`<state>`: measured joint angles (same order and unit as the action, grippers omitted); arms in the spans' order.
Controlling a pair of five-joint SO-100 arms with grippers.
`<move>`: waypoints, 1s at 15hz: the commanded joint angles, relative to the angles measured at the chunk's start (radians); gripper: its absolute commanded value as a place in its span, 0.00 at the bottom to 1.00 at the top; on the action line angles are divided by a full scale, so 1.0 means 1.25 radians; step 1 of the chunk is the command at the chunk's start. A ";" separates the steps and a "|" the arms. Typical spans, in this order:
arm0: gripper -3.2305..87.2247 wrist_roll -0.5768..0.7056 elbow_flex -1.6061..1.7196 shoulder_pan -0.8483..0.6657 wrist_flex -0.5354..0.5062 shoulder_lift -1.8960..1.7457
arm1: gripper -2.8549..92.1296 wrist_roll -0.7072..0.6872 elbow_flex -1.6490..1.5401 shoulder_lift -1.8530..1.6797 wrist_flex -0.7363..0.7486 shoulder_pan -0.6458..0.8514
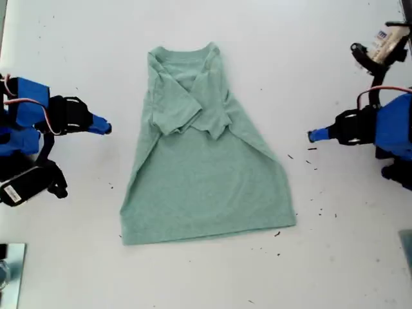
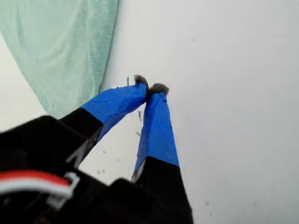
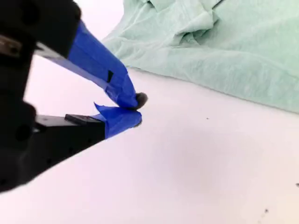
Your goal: Fold t shirt
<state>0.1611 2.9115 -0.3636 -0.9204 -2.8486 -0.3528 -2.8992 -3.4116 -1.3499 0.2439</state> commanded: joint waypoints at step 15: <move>0.03 0.033 -0.017 -0.004 -0.002 0.015 | 0.38 0.140 0.777 1.081 -0.023 -0.344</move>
<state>0.1887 2.9115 -0.3636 -0.9281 -2.8379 -0.2194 -1.8623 -2.0693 -1.5232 -0.1503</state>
